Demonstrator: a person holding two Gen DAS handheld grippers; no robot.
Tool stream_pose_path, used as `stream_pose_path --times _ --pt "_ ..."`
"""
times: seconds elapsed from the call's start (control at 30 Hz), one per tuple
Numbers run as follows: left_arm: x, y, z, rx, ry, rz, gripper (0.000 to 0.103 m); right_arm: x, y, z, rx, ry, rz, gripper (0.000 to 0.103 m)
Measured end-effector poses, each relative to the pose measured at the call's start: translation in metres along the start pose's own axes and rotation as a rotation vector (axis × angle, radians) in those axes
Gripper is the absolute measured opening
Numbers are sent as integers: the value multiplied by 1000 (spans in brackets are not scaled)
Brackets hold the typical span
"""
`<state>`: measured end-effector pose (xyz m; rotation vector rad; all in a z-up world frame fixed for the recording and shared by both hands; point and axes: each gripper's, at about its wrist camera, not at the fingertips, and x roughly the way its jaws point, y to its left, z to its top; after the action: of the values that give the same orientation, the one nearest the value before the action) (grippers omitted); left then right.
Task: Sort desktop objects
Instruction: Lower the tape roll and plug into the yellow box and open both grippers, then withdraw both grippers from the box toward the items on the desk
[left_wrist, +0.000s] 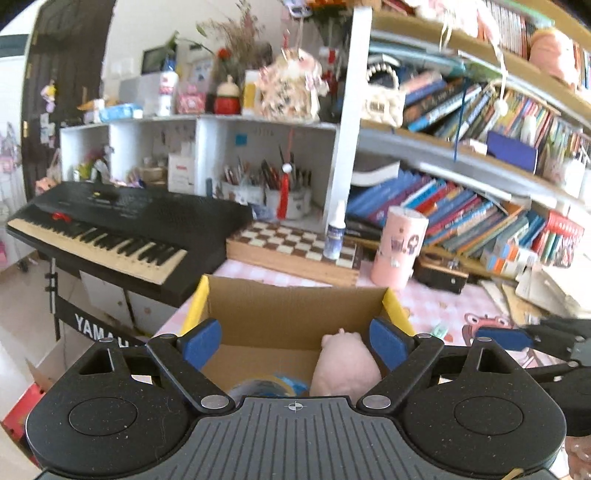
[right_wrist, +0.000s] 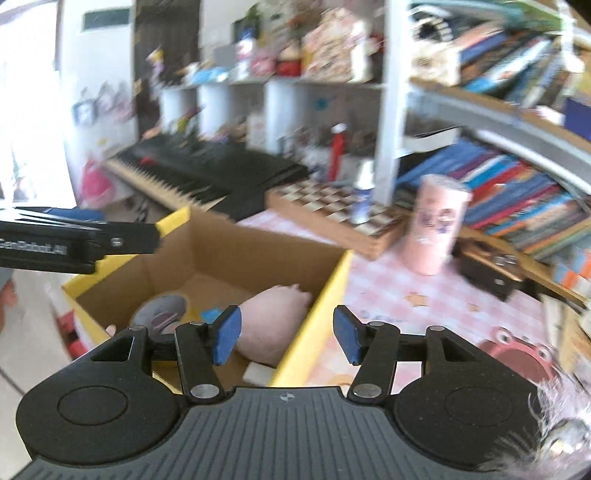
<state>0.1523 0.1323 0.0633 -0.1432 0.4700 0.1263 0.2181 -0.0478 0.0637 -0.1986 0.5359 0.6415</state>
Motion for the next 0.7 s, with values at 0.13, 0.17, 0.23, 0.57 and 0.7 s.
stream_pose_path --times 0.13,0.17,0.23,0.57,0.7 --pt "-22 2 -9 -6 -27 19 90 -28 3 -15 47 -46 -73 54" --pt "-27 2 -12 -5 -31 25 90 -33 5 -18 61 -54 -91 55" --pt "-39 4 -20 -9 -36 40 90 -44 9 -26 92 -71 -132 56" --pt "-97 2 -68 -13 -49 88 90 -100 46 -81 194 -65 -261 58" --pt "-112 -1 -87 -10 -20 85 90 -116 64 -100 175 -39 -270 58"
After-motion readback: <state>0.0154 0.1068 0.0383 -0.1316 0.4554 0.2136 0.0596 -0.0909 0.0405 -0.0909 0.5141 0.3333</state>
